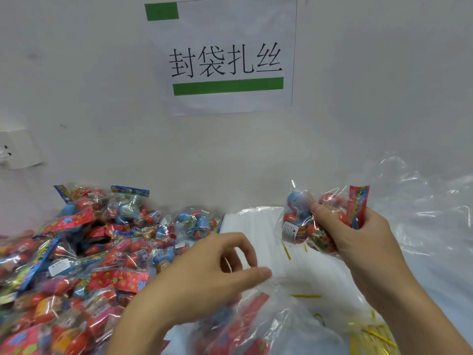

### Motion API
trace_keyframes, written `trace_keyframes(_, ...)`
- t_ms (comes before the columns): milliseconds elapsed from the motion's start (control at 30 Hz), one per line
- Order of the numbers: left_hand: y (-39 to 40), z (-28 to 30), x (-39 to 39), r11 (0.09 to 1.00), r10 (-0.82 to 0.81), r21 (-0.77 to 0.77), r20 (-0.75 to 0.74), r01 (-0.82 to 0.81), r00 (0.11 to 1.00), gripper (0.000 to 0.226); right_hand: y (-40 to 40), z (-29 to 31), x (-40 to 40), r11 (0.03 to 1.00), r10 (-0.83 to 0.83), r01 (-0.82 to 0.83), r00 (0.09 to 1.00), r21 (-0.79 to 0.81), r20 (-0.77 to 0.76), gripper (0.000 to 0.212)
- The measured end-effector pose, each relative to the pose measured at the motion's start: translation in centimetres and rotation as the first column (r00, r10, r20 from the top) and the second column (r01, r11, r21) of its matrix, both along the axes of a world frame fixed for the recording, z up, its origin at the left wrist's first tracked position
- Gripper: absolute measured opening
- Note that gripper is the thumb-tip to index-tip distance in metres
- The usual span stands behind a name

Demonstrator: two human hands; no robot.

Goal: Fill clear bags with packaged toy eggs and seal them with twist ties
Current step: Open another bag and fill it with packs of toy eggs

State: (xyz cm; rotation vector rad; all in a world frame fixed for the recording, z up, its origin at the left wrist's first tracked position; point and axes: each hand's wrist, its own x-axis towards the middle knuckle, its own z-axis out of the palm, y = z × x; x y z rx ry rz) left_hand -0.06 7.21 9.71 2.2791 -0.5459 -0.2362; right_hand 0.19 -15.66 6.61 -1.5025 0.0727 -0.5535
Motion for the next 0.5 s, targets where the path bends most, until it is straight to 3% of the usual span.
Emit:
trace_keyframes(100,-1.3,1.0,-1.4,0.979,-0.089,0.166,-0.162,0.116,0.983,0.052,0.2,0.1,-0.2,1.000,-0.002,0.002,1.000,0.001,-0.025,0.005)
trace_keyframes(167,-2.0,1.0,-2.0,0.930,-0.100,0.324,-0.235,0.175,0.967,0.053,0.3,0.2,-0.3,1.000,0.007,-0.007,0.999,0.005,-0.048,0.012)
trace_keyframes(267,-2.9,-0.2,-1.7,0.903,-0.043,0.420,-0.126,0.093,0.991,0.031,0.1,0.6,-0.6,1.000,0.015,-0.014,0.998,0.023,-0.054,0.016)
trace_keyframes(367,-3.2,-1.3,-0.3,0.966,0.122,0.221,0.070,-0.135,0.990,0.003,-0.3,1.4,-1.0,0.997,0.039,-0.036,0.998,0.072,-0.039,0.016)
trace_keyframes(433,-3.2,-2.0,0.7,0.960,0.277,0.004,0.108,-0.279,0.955,0.011,-0.8,2.2,-1.4,0.986,0.102,-0.098,0.995,0.138,-0.023,0.018)
trace_keyframes(500,-3.2,-2.4,1.3,0.894,0.417,-0.205,0.063,-0.398,0.907,0.012,-1.4,3.1,-2.1,0.951,0.236,-0.232,0.972,0.203,0.007,0.030)
